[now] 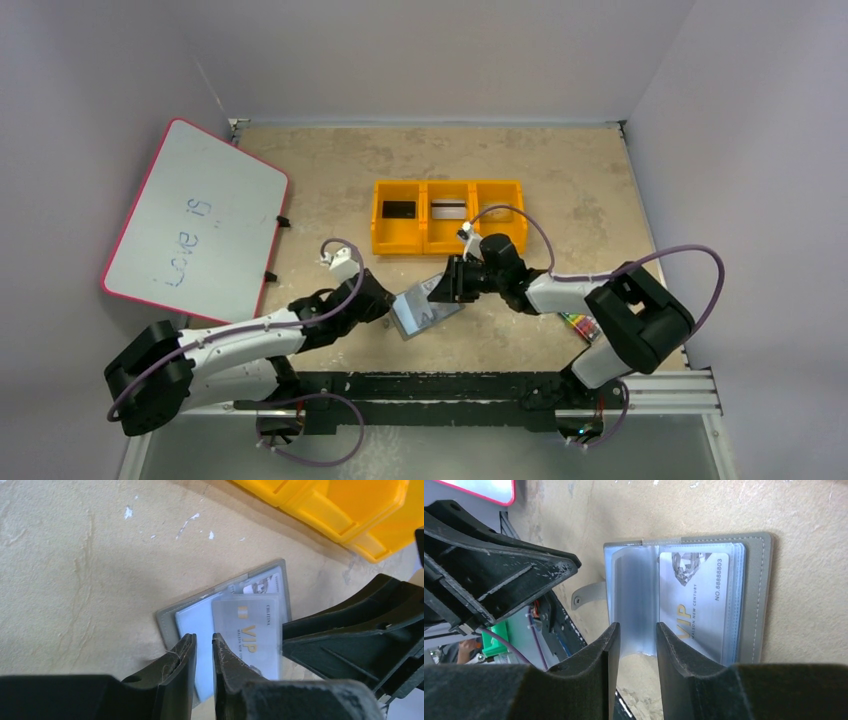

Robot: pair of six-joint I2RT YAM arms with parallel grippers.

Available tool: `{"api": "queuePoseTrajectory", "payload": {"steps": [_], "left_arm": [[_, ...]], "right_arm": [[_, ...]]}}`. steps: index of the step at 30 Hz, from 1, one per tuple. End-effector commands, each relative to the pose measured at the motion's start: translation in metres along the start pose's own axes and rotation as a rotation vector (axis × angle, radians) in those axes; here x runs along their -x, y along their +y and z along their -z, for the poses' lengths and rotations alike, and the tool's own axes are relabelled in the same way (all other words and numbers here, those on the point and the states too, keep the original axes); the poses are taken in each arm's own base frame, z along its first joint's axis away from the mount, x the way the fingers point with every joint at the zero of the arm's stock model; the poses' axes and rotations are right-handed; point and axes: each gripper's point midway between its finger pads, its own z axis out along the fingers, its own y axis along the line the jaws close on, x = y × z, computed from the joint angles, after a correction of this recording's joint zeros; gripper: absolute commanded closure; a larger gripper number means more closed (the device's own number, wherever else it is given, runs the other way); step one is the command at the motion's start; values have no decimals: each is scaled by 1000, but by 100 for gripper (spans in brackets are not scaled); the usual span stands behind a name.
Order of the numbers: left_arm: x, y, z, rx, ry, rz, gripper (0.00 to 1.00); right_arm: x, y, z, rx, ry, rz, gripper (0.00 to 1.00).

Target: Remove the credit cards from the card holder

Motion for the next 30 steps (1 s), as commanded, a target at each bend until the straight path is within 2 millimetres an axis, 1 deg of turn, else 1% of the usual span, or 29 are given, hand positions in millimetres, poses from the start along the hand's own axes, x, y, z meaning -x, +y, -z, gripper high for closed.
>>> {"api": "queuePoseTrajectory", "payload": {"steps": [1,4,7,8,9,11,12,13,17,21,22,24,26,27,28,30], "left_arm": [[15,-30,3,-59,-28,-7,82],[16,-37,4,-76,-28,0,82],[19,-42,4,-91,-35,8,82],[19,-42,5,-93,-35,8,82],[19,-43,4,-93,-35,8,82],[20,-46,4,-98,-35,10,82],[19,-47,4,-101,-33,6,82],[19,-49,4,-103,-31,5,82],[19,-57,6,-135,-22,11,82],[15,-71,8,-192,5,15,82],[14,-77,8,-217,14,21,81],[6,-86,6,-251,54,26,80],[-3,-88,2,-261,85,45,80],[-8,-90,-1,-269,101,59,80],[-13,-91,-4,-275,117,77,80],[-22,-93,-9,-280,146,105,80]], "right_arm": [[10,14,6,36,-49,20,65],[8,13,9,24,-43,24,63],[8,18,11,42,-42,28,63],[14,21,13,46,-70,30,63],[15,24,14,60,-84,28,63],[11,26,17,78,-84,15,62],[13,25,16,71,-84,16,62],[13,23,14,58,-77,19,62],[9,2,11,-30,-74,-11,61],[9,-14,17,-120,-106,-24,61],[11,-16,19,-140,-115,-14,62],[9,-21,20,-169,-100,-4,64],[13,-29,22,-221,-116,9,66],[15,-33,23,-246,-122,12,69],[14,-35,24,-259,-120,13,72],[14,-34,26,-258,-120,12,74]]}}
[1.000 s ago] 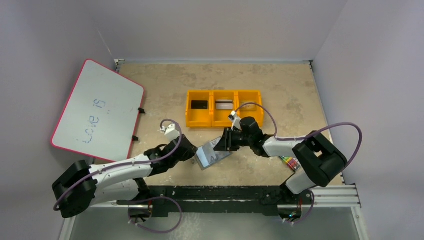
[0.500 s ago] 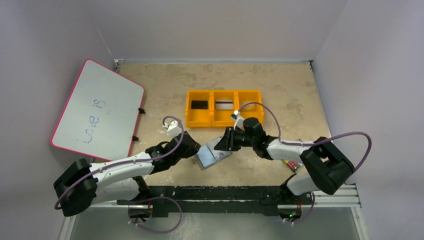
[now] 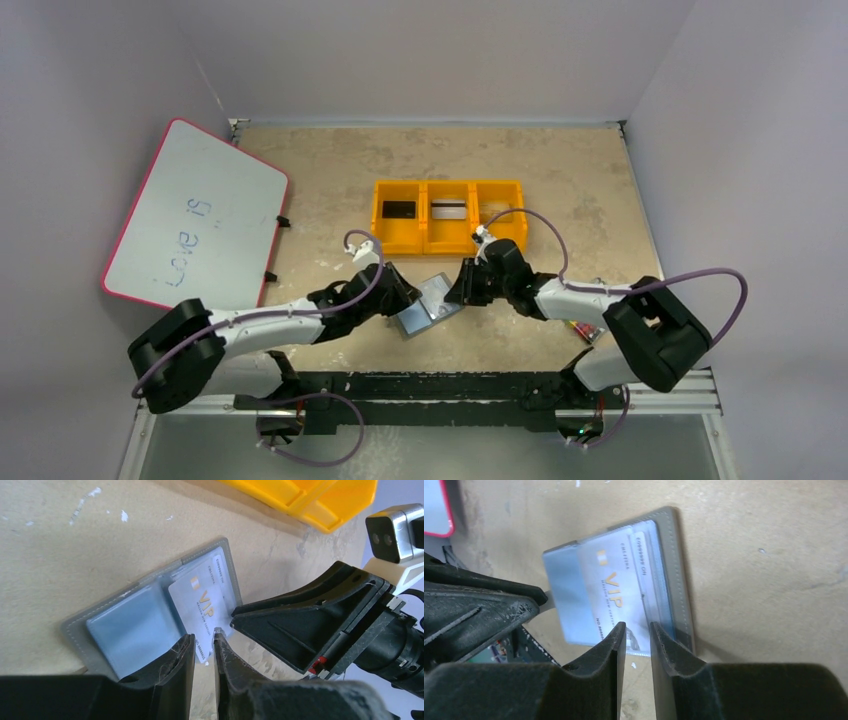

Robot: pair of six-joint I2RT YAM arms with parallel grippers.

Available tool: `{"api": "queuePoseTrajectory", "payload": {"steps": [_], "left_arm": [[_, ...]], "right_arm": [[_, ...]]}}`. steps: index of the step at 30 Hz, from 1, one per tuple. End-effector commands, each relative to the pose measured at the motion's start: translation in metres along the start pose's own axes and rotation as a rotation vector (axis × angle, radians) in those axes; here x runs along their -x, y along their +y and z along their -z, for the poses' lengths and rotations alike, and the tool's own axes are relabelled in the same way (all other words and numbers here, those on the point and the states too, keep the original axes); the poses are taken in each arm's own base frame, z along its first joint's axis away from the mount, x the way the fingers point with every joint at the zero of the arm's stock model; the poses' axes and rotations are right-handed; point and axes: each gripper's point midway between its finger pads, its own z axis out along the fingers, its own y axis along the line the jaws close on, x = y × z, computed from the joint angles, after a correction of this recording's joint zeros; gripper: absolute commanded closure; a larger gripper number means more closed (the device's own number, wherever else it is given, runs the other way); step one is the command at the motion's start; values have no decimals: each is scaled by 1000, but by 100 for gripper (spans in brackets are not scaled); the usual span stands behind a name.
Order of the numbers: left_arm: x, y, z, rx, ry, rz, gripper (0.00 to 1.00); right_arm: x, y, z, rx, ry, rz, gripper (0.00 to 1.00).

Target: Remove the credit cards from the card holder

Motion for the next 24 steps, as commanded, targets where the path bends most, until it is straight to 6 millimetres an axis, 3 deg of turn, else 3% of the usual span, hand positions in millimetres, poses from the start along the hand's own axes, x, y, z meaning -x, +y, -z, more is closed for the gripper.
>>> {"api": "queuePoseTrajectory", "payload": {"steps": [1,12,24], "left_arm": [[-11,-40,-7,-139,48,83,79],[-40,-11,-18,-116,9,222,76],[-47,0,-35,-142,-37,295,77]], "right_arm": [[16,-1,6,-49,-53,47,74],[20,-3,-9,-51,-40,100,85],[9,-7,-12,-40,5,105,88]]}}
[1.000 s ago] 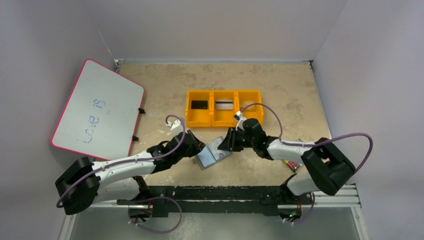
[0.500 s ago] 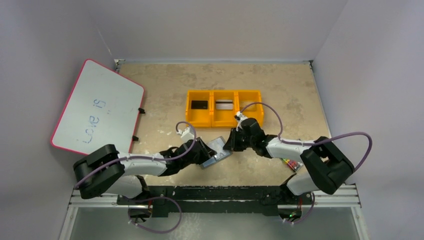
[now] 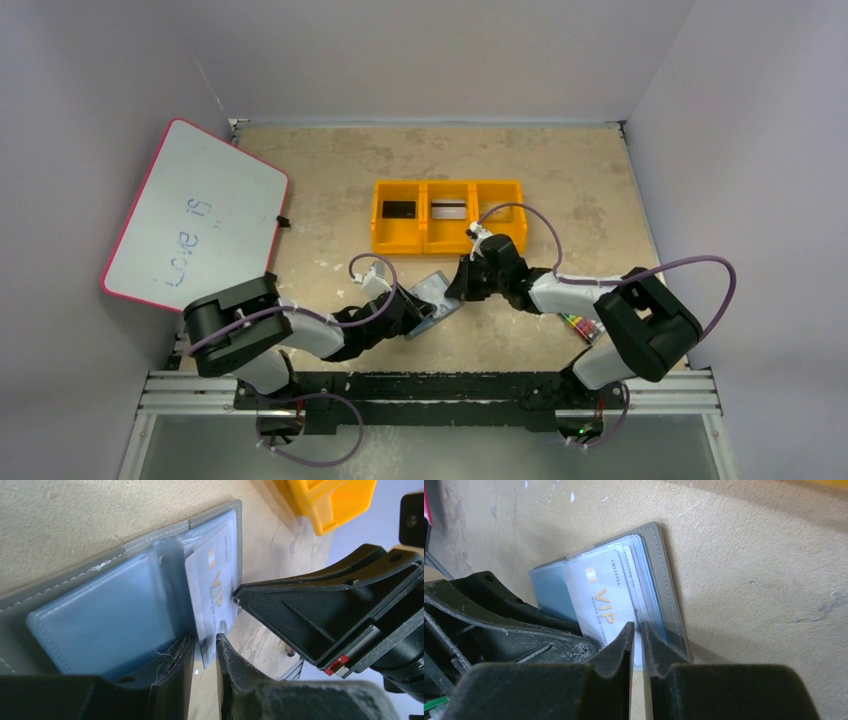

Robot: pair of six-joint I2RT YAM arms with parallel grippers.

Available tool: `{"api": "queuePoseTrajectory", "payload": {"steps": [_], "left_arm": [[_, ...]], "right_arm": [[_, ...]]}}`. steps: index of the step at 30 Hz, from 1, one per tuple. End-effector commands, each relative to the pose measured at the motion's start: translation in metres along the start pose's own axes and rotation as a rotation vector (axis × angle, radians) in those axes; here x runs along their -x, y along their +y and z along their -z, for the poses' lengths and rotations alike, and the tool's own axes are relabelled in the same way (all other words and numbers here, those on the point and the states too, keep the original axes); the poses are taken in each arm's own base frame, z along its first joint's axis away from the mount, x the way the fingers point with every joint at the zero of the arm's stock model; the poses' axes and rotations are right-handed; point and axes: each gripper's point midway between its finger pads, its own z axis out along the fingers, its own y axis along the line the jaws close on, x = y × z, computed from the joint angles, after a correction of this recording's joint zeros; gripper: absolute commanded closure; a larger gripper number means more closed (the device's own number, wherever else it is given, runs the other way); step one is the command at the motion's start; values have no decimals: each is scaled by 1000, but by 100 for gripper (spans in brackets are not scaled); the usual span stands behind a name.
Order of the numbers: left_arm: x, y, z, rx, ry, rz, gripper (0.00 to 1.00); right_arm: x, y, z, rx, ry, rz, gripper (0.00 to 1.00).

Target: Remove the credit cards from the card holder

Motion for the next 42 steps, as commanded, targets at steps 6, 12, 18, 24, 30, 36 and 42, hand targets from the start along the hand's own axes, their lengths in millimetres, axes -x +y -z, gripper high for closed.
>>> {"api": "queuePoseTrajectory", "payload": {"steps": [6,12,18,24,30,36,42], "left_arm": [[3,-2,-3,-51,-54,90,88],[-2,2,-2,-28,-50,79,85],[-3,0,1,-36,-61,85,83],[0,-2,5,-51,-82,91,80],[1,-3,7,-77,-84,112,86],[1,-7,8,-99,-79,117,99],[-1,-18,11,-150,-65,125,100]], "right_arm": [[4,4,-1,9,-2,29,89],[5,5,1,7,-4,29,89],[3,4,0,7,1,28,89],[2,5,-1,17,8,29,89],[2,6,-2,24,13,33,89],[4,9,-2,30,12,35,89],[3,10,1,38,14,38,89]]}}
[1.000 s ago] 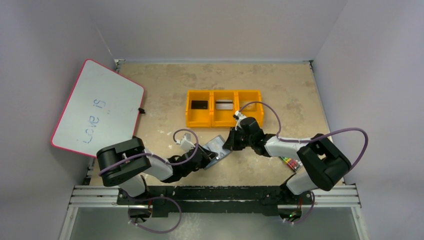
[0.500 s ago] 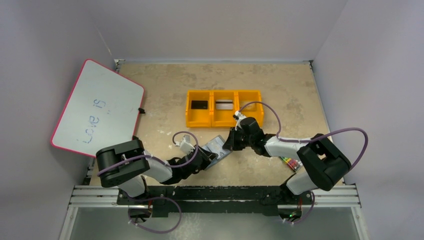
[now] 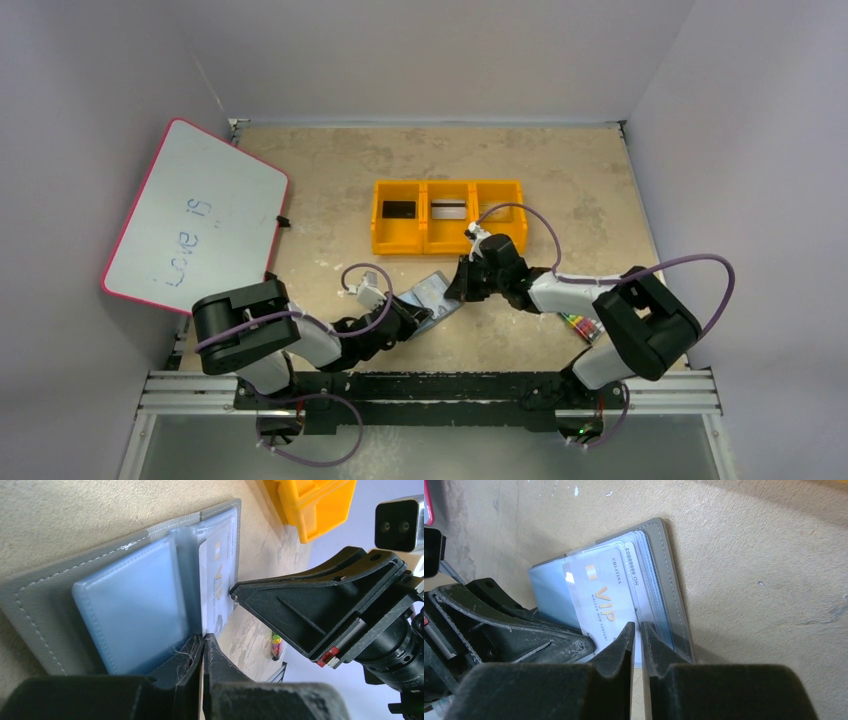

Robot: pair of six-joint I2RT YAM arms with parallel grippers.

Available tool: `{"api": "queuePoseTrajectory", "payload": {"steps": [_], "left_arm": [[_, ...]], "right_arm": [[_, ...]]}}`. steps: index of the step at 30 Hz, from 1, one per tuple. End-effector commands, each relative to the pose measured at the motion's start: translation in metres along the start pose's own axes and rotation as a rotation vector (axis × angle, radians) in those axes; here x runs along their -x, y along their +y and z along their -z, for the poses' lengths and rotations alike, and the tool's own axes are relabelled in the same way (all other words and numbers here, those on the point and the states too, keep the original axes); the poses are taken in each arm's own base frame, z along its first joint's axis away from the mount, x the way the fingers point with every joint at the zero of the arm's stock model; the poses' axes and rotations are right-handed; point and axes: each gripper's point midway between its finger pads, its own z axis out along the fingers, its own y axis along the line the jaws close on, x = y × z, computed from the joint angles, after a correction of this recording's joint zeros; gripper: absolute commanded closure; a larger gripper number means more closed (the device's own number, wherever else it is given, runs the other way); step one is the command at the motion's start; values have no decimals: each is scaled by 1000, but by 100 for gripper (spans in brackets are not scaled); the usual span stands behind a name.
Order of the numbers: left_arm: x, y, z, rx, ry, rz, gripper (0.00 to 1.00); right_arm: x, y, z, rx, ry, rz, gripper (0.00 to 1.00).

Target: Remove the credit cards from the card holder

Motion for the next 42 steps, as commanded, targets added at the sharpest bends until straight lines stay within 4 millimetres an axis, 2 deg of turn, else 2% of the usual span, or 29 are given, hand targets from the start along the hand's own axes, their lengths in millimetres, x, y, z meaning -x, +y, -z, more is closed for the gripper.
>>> {"api": "queuePoseTrajectory", "payload": {"steps": [1,5,9,13,18,25,30,39,41,42], "left_arm": [[1,-20,4,-85,-2,31,100],[2,-15,4,-68,-7,29,100],[2,-11,4,-55,-8,24,100],[1,-17,4,-84,-2,26,100],[0,-21,5,-133,8,44,100],[-1,-23,6,-181,16,68,100],[0,-19,6,-175,10,60,100],[-3,-21,5,-183,17,44,100],[-2,-24,6,-198,18,47,100],[-2,-25,7,-208,17,51,100]], "right_arm": [[4,9,2,32,1,35,88],[7,20,11,75,-23,44,87],[16,21,24,42,-69,63,84],[5,20,26,59,-34,55,71],[-19,17,23,102,20,-17,70],[-26,17,17,123,33,-72,66],[-23,20,14,154,15,-105,66],[-1,34,17,224,-63,-195,78],[0,34,17,225,-70,-230,78],[-1,33,18,217,-74,-245,75]]}}
